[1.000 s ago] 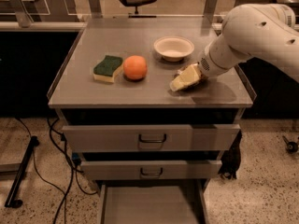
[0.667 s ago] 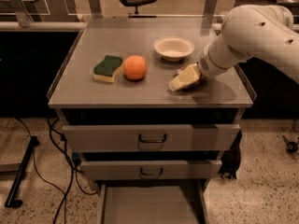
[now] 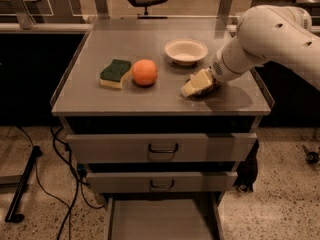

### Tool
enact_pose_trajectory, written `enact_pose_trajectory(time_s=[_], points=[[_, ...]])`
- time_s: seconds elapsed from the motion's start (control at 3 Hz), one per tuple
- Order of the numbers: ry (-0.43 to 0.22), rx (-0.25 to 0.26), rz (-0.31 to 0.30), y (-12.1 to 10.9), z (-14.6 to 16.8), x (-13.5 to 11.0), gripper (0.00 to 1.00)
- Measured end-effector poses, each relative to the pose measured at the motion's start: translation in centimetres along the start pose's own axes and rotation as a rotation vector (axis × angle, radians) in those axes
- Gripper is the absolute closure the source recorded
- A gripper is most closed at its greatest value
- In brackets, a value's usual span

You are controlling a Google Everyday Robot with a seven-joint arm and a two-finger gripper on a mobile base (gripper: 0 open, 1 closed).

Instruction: Place orange can into bottom drawer

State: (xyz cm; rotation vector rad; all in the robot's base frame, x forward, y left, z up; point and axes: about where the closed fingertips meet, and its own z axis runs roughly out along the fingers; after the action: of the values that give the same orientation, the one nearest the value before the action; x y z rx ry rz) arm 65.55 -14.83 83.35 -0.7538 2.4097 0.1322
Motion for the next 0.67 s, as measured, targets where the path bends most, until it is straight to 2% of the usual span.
enact_pose_trajectory(time_s=[0.33,0.67], points=[[0.000,0.000,0.000,0.00,0.00,0.00,0.48],[0.000,0.000,0.000,0.01,0.01,0.00,0.72]])
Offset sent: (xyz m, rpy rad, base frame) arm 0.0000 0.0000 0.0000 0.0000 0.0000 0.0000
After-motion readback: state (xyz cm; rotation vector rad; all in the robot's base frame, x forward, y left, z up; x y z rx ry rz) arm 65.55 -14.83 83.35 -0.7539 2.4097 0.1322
